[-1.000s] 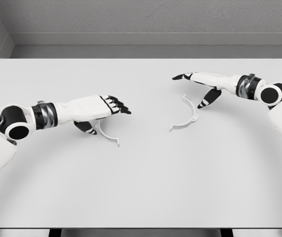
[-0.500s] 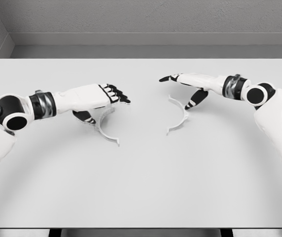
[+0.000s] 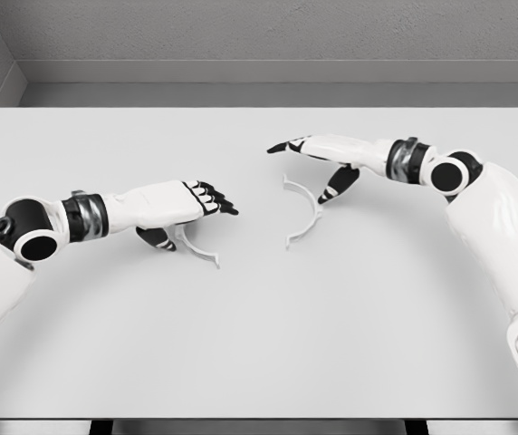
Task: Assemble PVC drainage pipe clamps
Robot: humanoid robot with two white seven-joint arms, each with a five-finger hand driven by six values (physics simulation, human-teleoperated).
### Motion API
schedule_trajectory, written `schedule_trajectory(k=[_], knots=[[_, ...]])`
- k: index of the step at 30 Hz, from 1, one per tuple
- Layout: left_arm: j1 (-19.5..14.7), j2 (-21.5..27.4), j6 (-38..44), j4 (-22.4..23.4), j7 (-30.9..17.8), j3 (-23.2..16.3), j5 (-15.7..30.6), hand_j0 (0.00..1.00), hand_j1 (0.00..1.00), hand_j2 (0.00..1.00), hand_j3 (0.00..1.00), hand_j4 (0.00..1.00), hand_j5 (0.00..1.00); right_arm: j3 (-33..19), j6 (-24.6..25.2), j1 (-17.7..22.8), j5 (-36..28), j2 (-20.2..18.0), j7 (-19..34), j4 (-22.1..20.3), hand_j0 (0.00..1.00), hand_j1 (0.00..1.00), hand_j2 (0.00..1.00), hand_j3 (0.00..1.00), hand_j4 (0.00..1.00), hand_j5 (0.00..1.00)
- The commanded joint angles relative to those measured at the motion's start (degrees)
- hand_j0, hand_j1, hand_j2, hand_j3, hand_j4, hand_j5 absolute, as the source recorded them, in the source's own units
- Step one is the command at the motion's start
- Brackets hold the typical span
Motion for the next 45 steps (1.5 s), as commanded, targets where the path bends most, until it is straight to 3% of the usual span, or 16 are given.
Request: schedule_trajectory(k=[1,6,15,21,26,29,31,35,41,45], knots=[[-0.1,-0.2,0.1,0.0,0.0,0.1,0.1,1.0,1.0,1.0,1.0,1.0,1.0,0.3,0.1,0.0,-0.4,0.2,0.0,-0.2,1.0,1.0,1.0,1.0,1.0,1.0],[-0.3,-1.2,0.1,0.0,0.0,0.0,-1.5,1.0,1.0,1.0,1.0,1.0,1.0,-0.4,0.1,-1.6,0.3,-0.4,0.0,1.4,1.0,1.0,1.0,1.0,1.0,1.0],[-0.3,-3.8,0.1,0.2,0.0,-0.2,-3.2,1.0,1.0,1.0,1.0,1.0,1.0,-0.2,0.1,-1.0,2.8,0.3,0.0,1.9,1.0,1.0,1.0,1.0,1.0,1.0],[-1.1,-5.6,0.1,0.2,0.0,-0.2,-3.4,1.0,1.0,1.0,1.0,1.0,1.0,0.1,0.1,-0.9,3.3,3.9,0.0,1.4,1.0,1.0,1.0,1.0,1.0,1.0],[-1.7,-6.5,0.1,0.3,0.0,-0.2,-3.5,1.0,1.0,1.0,1.0,1.0,1.0,0.0,0.1,-1.1,3.6,4.2,0.0,1.4,1.0,1.0,1.0,1.0,1.0,1.0],[-1.8,-7.3,0.1,0.3,0.0,-0.2,-3.5,1.0,1.0,1.0,1.0,1.0,1.0,-0.4,0.1,-1.2,5.0,3.8,0.0,2.0,1.0,1.0,1.0,1.0,1.0,1.0],[-2.0,-7.5,0.1,0.4,0.0,0.0,-5.0,1.0,1.0,1.0,1.0,1.0,1.0,-0.4,0.1,-1.7,6.0,3.6,0.0,4.8,1.0,1.0,1.0,1.0,1.0,1.0],[-2.1,-6.8,0.1,-0.3,0.0,0.4,-4.3,1.0,1.0,1.0,1.0,1.0,1.0,-4.6,0.1,-3.7,6.0,4.1,0.0,11.1,1.0,1.0,1.0,1.0,1.0,1.0],[-1.3,-1.7,0.1,-1.2,0.0,0.6,-3.9,1.0,1.0,1.0,1.0,1.0,1.0,-4.6,0.1,-4.3,6.1,6.8,0.0,11.6,1.0,1.0,1.0,1.0,1.0,1.0],[-1.5,4.9,0.1,-2.6,0.0,6.6,3.9,1.0,1.0,1.0,1.0,1.0,1.0,-4.5,0.1,-4.7,6.2,8.7,0.0,11.6,1.0,1.0,1.0,1.0,1.0,1.0]])
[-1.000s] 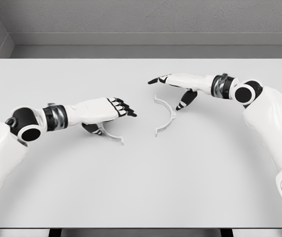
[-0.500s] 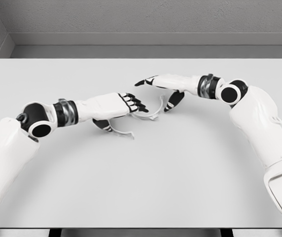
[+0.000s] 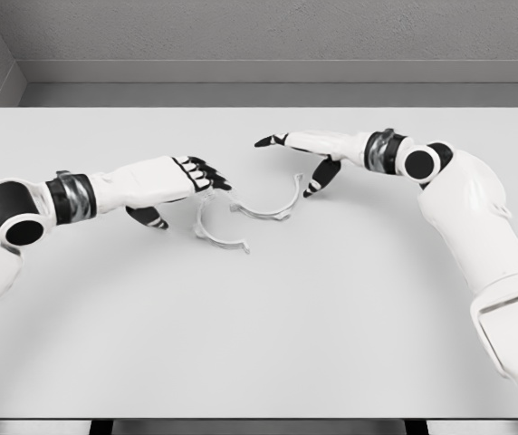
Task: Assemble PVC drainage pipe clamps
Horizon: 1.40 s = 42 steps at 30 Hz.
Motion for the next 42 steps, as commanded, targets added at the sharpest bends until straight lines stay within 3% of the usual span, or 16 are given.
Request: schedule_trajectory(k=[1,6,13,18,21,23,25,37,42], knots=[[0.0,4.3,0.2,-1.2,0.0,3.9,4.4,1.0,1.0,1.0,1.0,1.0,1.0,-0.2,0.2,0.0,-0.3,1.2,0.0,0.1,1.0,1.0,1.0,1.0,1.0,1.0],[-1.0,7.7,0.2,-1.3,0.0,5.2,6.7,1.0,1.0,1.0,1.0,1.0,1.0,-0.3,0.2,-0.5,-0.5,1.8,0.0,0.0,1.0,1.0,1.0,1.0,1.0,1.0],[-0.4,8.2,0.2,-1.3,0.0,6.1,6.8,1.0,1.0,1.0,1.0,1.0,1.0,-0.1,0.2,-1.8,-0.7,2.2,0.0,-1.0,1.0,1.0,1.0,1.0,1.0,1.0],[0.2,8.3,0.2,-1.1,0.0,6.1,6.9,1.0,1.0,1.0,1.0,1.0,1.0,3.1,0.2,-1.5,-0.4,4.7,0.0,-1.9,1.0,1.0,1.0,1.0,1.0,1.0],[0.4,10.9,0.2,-1.1,0.0,6.9,13.5,1.0,1.0,1.0,1.0,1.0,1.0,4.3,0.2,-1.0,0.0,5.1,0.0,-1.7,1.0,1.0,1.0,1.0,1.0,1.0],[3.0,14.6,0.2,-1.2,0.0,6.9,22.2,1.0,1.0,1.0,1.0,1.0,1.0,4.3,0.2,-0.4,0.5,5.0,0.0,-1.5,1.0,1.0,1.0,1.0,1.0,1.0],[4.2,15.7,0.2,-1.2,0.0,7.0,25.6,1.0,1.0,1.0,1.0,1.0,1.0,4.2,0.2,0.0,0.6,4.9,0.0,-1.5,1.0,1.0,1.0,1.0,1.0,1.0],[4.3,15.6,0.2,-1.2,0.0,6.4,24.8,1.0,1.0,1.0,1.0,1.0,1.0,3.5,0.2,-0.8,0.5,1.7,0.0,-1.3,1.0,1.0,1.0,1.0,1.0,1.0],[4.3,15.7,0.2,-1.2,0.0,6.5,24.8,1.0,1.0,1.0,1.0,1.0,1.0,3.7,0.2,-1.0,0.5,2.3,0.0,-1.3,1.0,1.0,1.0,1.0,1.0,1.0]])
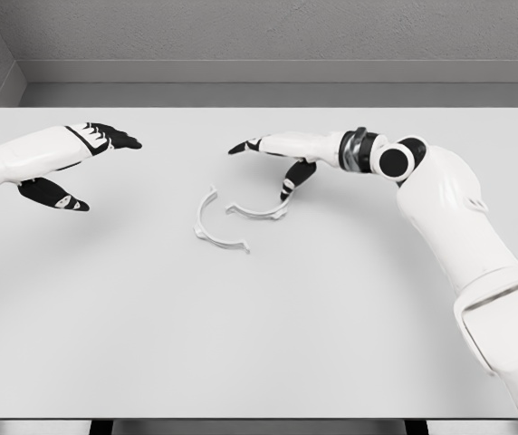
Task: Assemble PVC drainage pipe clamps
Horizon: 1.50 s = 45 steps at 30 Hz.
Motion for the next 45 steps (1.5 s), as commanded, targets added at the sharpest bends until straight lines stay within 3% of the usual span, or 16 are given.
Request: schedule_trajectory(k=[1,16,22,24,36,41,45], knots=[[0.0,0.1,0.2,0.0,0.0,0.1,0.4,1.0,1.0,1.0,1.0,1.0,1.0,-0.1,0.1,0.0,-0.3,-0.2,0.0,0.0,1.0,1.0,1.0,1.0,1.0,1.0],[0.4,0.2,0.2,0.0,0.0,-0.1,-0.7,1.0,1.0,1.0,1.0,1.0,1.0,-2.6,0.1,-0.6,-0.4,-4.0,0.0,0.0,1.0,1.0,1.0,1.0,1.0,1.0],[0.4,0.2,0.2,0.0,0.0,0.0,-0.8,1.0,1.0,1.0,1.0,1.0,1.0,-2.2,0.1,-0.6,1.7,2.3,0.0,0.2,1.0,1.0,1.0,1.0,1.0,1.0],[-0.4,0.3,0.2,0.1,0.0,0.5,-0.8,1.0,1.0,1.0,1.0,1.0,1.0,-2.2,0.1,-0.1,3.8,4.1,0.0,2.2,1.0,1.0,1.0,1.0,1.0,1.0],[-0.4,0.4,0.2,0.1,0.0,0.6,-0.8,1.0,1.0,1.0,1.0,1.0,1.0,-2.6,0.1,0.5,3.9,2.9,0.0,1.4,1.0,1.0,1.0,1.0,1.0,1.0],[-0.4,0.4,0.2,0.1,0.0,0.6,-0.8,1.0,1.0,1.0,1.0,1.0,1.0,-2.2,0.1,1.9,3.9,-1.2,0.0,-5.7,1.0,1.0,1.0,1.0,1.0,1.0],[-0.4,0.4,0.2,0.1,0.0,0.6,-0.8,1.0,1.0,1.0,1.0,1.0,1.0,-1.2,0.1,3.8,3.9,-1.7,0.0,-9.2,1.0,1.0,1.0,1.0,1.0,1.0]])
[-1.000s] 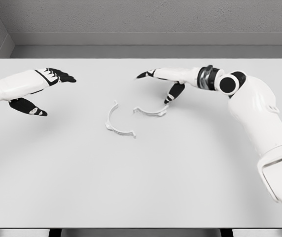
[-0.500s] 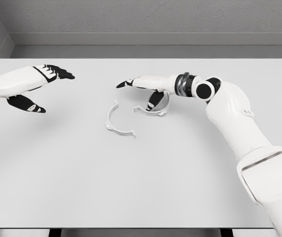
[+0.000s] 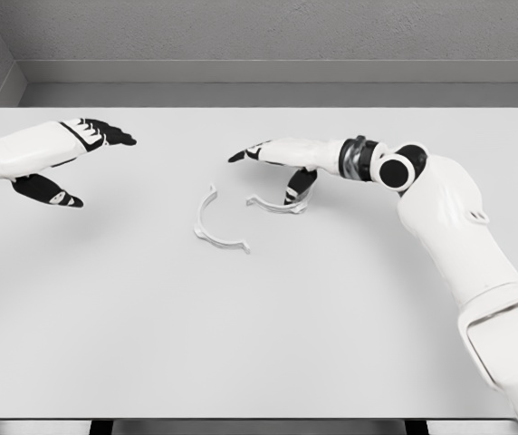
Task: Assemble PVC drainage pipe clamps
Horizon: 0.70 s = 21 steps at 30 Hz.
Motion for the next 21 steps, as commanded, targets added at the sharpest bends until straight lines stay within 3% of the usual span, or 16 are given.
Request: schedule_trajectory(k=[1,8,15,18,21], knots=[[0.0,0.0,0.2,0.0,0.0,0.0,0.4,1.0,1.0,1.0,1.0,1.0,1.0,0.5,0.1,0.0,-0.3,-0.6,0.0,-2.3,1.0,1.0,1.0,1.0,1.0,1.0],[0.3,0.1,0.2,-0.1,0.0,0.0,0.4,1.0,1.0,1.0,1.0,1.0,1.0,1.3,0.1,1.3,-0.3,-4.0,0.0,-8.5,1.0,1.0,1.0,1.0,1.0,1.0],[0.4,0.3,0.2,0.1,0.0,-0.1,0.3,1.0,1.0,1.0,1.0,1.0,1.0,1.7,0.1,2.9,-0.4,-6.5,0.0,-11.6,1.0,1.0,1.0,1.0,1.0,1.0],[0.6,9.0,0.2,-4.0,0.0,-0.4,6.2,1.0,1.0,1.0,1.0,1.0,1.0,0.6,0.1,2.5,-0.8,-7.1,0.0,-12.7,1.0,1.0,1.0,1.0,1.0,1.0],[0.0,10.7,0.2,-4.4,0.0,-0.4,6.2,1.0,1.0,1.0,1.0,1.0,1.0,-3.7,0.1,2.5,-1.0,-8.5,0.0,-12.7,1.0,1.0,1.0,1.0,1.0,1.0]])
